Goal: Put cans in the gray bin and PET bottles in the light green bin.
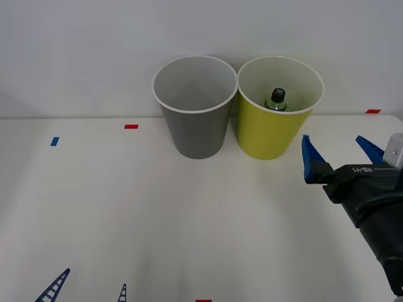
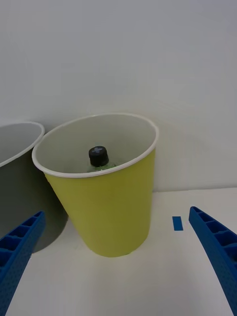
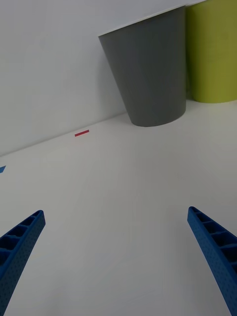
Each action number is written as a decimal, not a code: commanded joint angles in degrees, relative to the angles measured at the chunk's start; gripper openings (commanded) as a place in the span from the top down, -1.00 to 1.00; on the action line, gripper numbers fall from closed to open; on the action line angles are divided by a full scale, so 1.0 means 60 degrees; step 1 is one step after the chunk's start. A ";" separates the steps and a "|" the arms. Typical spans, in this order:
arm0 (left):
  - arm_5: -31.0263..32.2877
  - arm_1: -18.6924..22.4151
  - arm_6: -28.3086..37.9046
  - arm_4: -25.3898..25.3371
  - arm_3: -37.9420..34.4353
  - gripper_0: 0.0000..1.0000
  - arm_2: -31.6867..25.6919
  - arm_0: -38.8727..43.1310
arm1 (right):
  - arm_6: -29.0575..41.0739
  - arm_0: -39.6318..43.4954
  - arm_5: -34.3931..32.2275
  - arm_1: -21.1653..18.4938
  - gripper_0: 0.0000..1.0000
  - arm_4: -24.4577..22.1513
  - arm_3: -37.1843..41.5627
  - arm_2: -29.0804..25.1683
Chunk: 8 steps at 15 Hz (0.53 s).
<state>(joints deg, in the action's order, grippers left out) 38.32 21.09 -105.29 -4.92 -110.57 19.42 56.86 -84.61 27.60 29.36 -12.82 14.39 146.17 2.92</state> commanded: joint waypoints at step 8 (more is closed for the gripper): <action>0.0000 0.0000 0.0000 0.0000 0.0000 -1.00 0.0000 0.0000 | 0.0215 0.1889 -0.6080 -0.0091 -1.00 -0.1343 -0.3400 0.0421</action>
<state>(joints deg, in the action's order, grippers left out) 38.32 21.09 -105.29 -4.92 -110.57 19.42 56.86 -83.49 37.17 -4.41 -13.02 6.65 127.74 5.13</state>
